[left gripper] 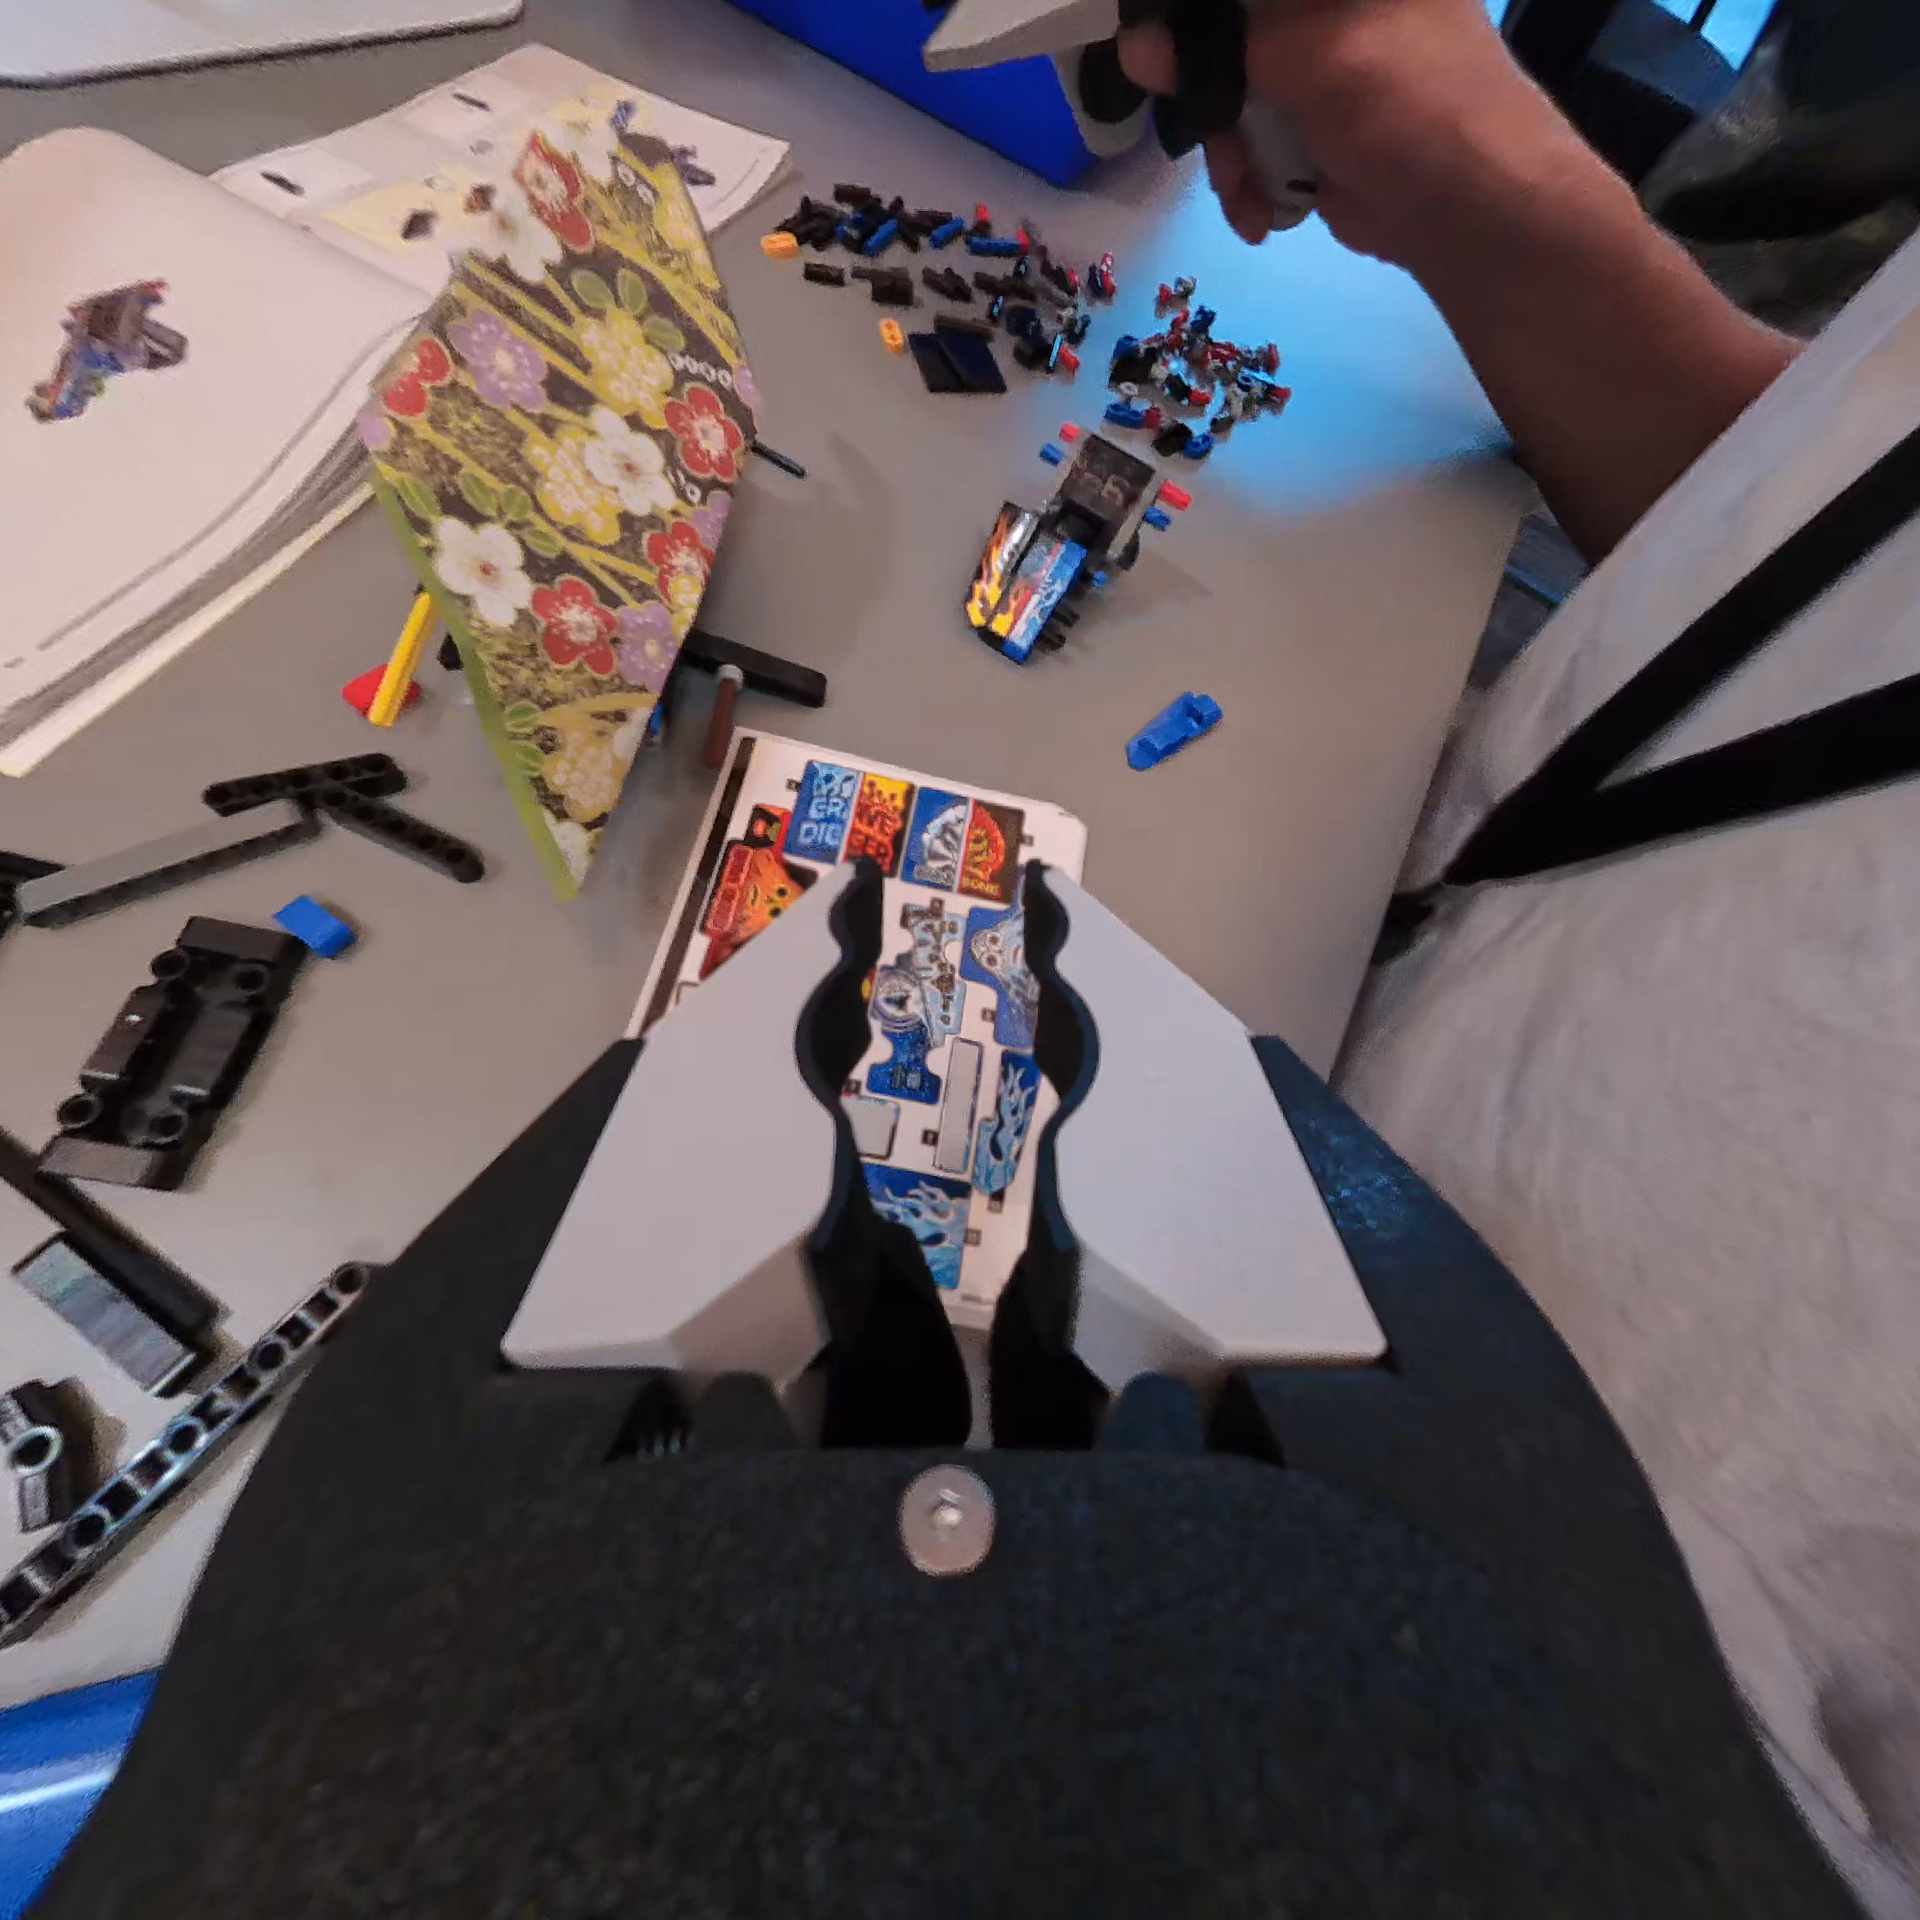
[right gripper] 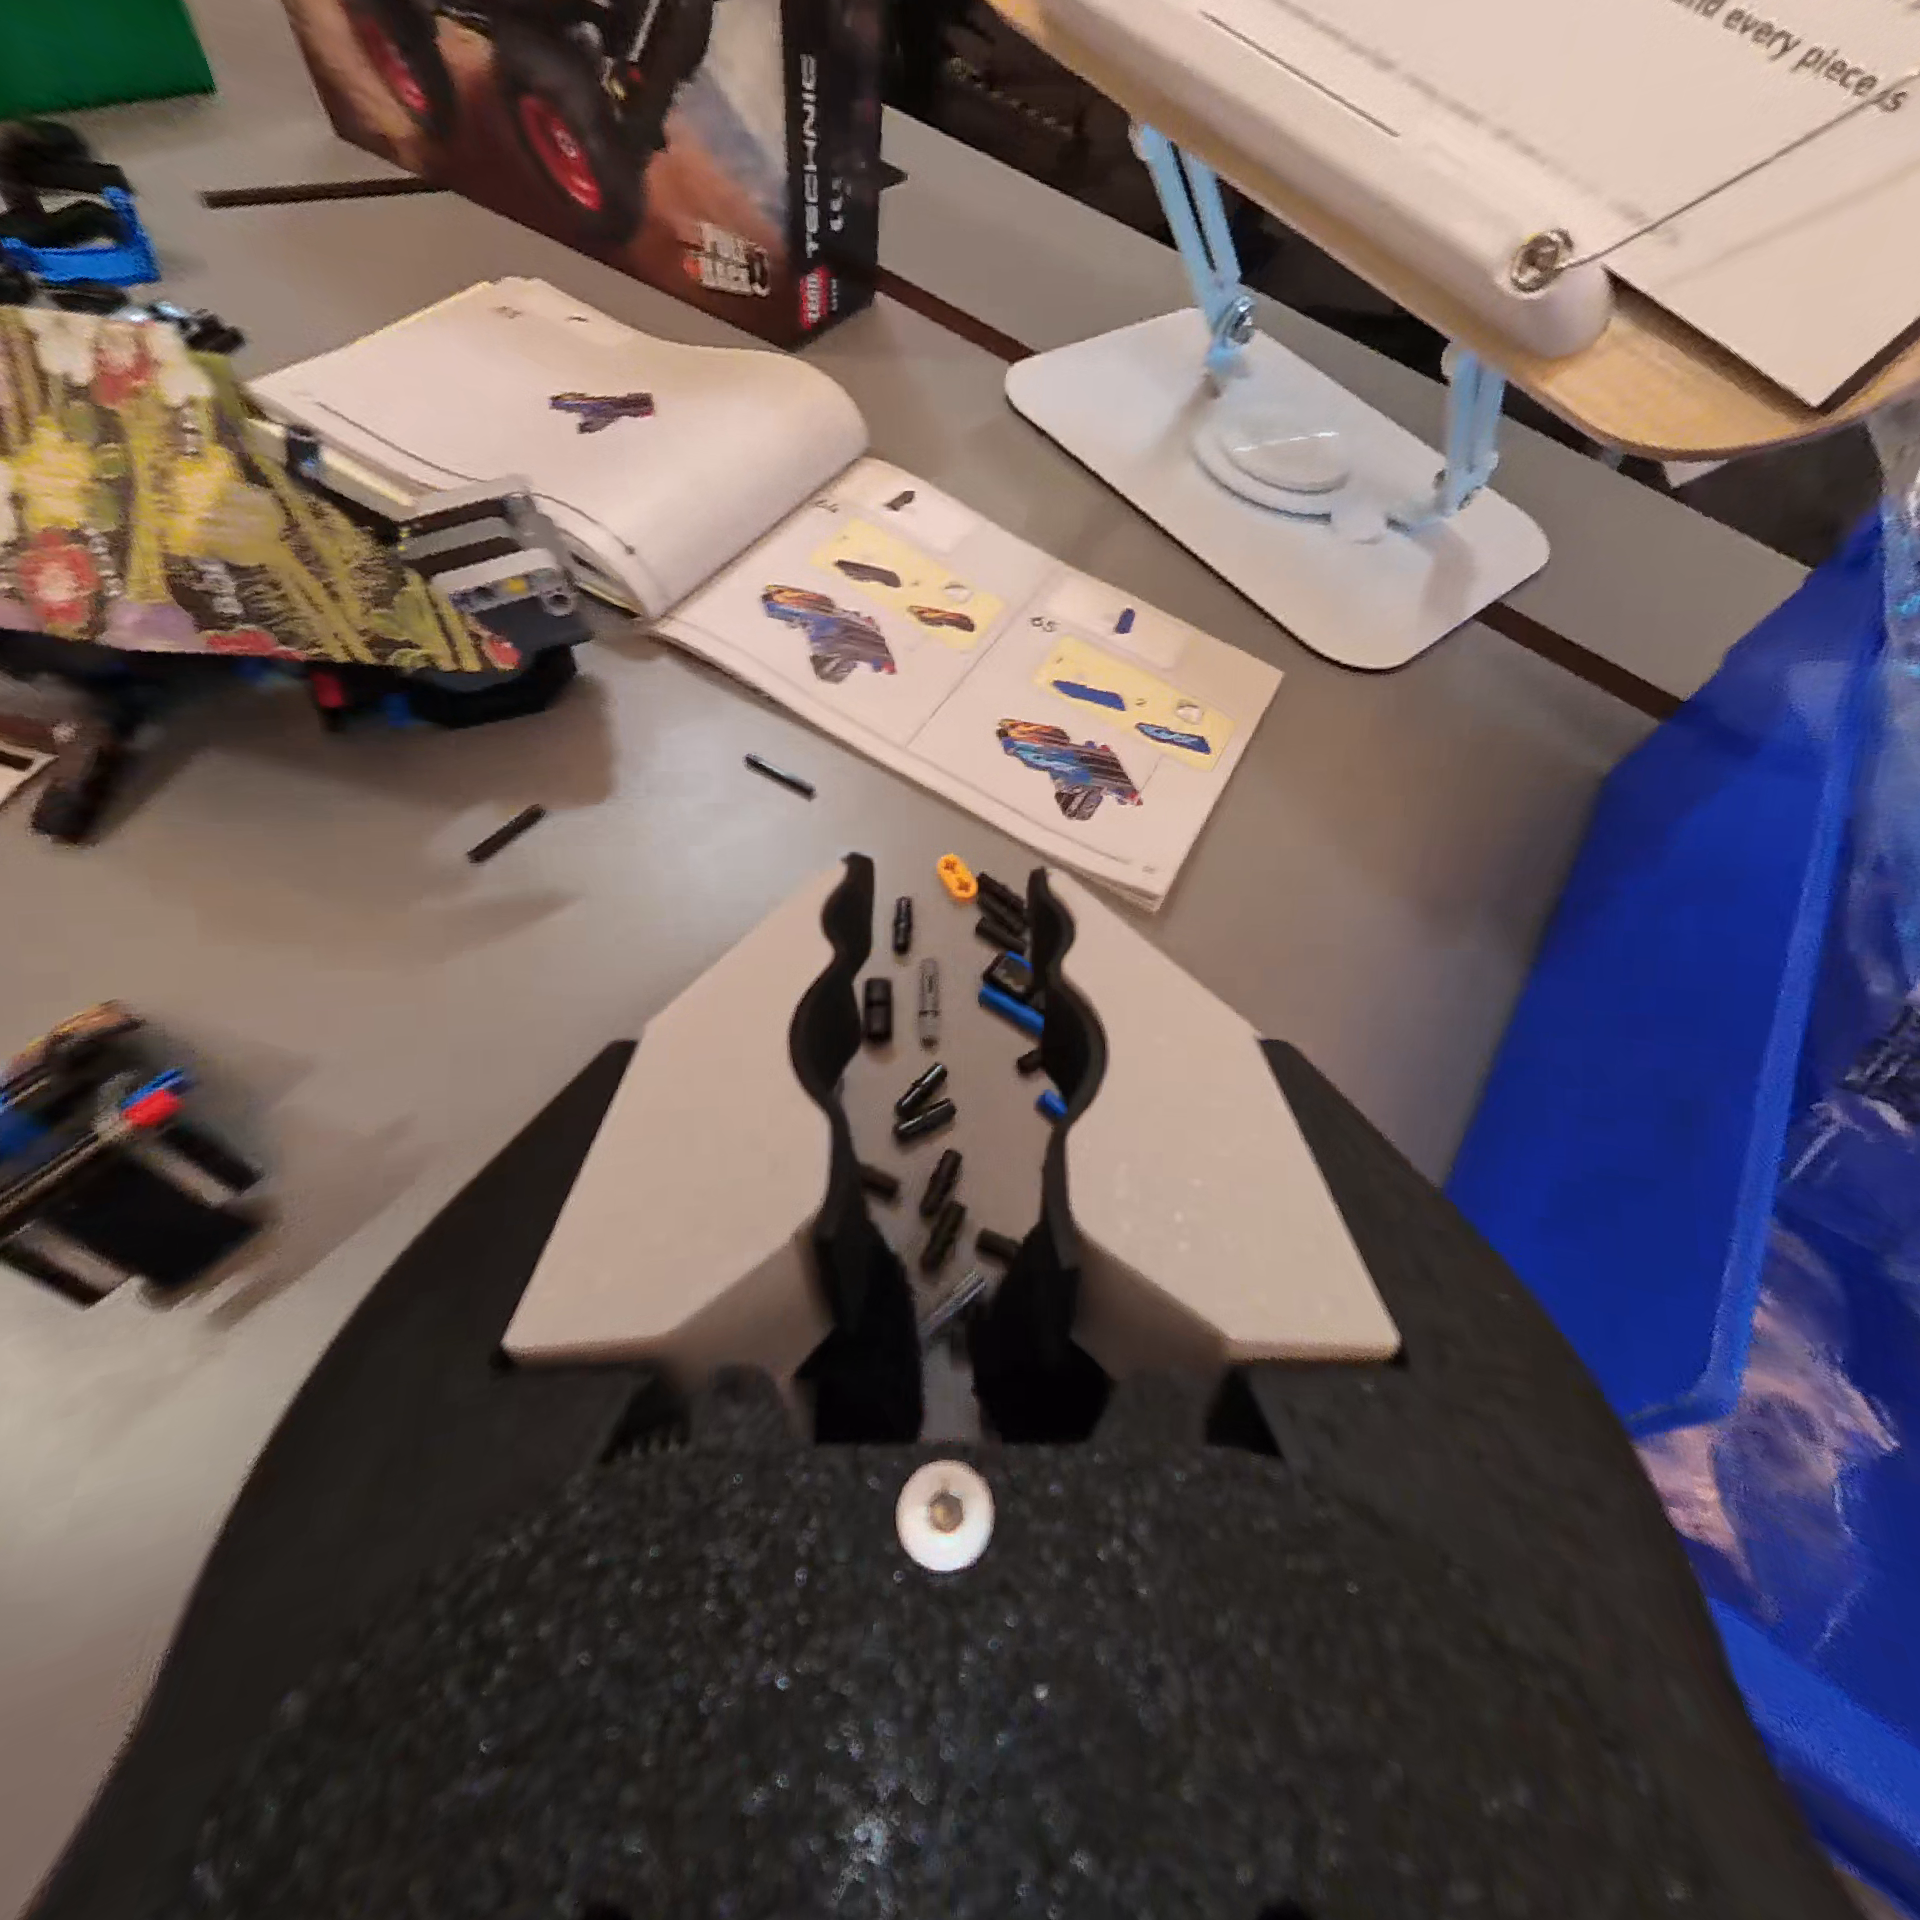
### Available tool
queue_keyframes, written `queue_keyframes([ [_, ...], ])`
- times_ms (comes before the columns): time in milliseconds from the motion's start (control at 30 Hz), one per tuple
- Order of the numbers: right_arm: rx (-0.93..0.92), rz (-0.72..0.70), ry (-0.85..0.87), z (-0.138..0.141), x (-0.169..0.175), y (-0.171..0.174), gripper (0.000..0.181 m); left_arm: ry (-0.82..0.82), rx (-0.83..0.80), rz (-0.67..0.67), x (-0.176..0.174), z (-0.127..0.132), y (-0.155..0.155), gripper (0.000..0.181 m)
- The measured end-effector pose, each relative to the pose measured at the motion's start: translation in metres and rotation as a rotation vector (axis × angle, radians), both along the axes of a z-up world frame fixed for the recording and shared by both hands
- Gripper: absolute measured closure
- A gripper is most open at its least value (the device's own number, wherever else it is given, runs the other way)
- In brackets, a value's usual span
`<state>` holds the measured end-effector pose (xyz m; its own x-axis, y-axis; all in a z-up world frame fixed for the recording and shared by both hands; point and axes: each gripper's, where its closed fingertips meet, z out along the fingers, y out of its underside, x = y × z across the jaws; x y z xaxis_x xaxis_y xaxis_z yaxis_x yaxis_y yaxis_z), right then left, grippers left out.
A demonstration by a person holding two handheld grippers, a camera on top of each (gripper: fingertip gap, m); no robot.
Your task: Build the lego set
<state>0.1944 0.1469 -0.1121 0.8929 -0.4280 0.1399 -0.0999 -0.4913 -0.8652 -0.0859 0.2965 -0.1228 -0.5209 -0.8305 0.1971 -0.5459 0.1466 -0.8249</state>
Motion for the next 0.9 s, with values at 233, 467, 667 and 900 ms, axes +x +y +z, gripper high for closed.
queue_keyframes([
  [233,0.036,-0.008,0.007,-0.011,0.007,0.003,0.154,0.076,0.004,-0.07,-0.001,-0.011,0.001,0.154],
  [467,0.047,-0.022,0.009,-0.008,0.011,-0.003,0.154,0.08,-0.086,-0.115,0.004,0.0,-0.001,0.148],
  [667,0.025,-0.022,-0.013,-0.008,0.009,-0.003,0.156,0.114,0.001,-0.095,0.007,-0.01,0.004,0.146],
  [900,0.058,0.07,-0.084,0.009,-0.018,0.007,0.157,0.268,0.25,-0.056,-0.025,-0.044,0.023,0.134],
])
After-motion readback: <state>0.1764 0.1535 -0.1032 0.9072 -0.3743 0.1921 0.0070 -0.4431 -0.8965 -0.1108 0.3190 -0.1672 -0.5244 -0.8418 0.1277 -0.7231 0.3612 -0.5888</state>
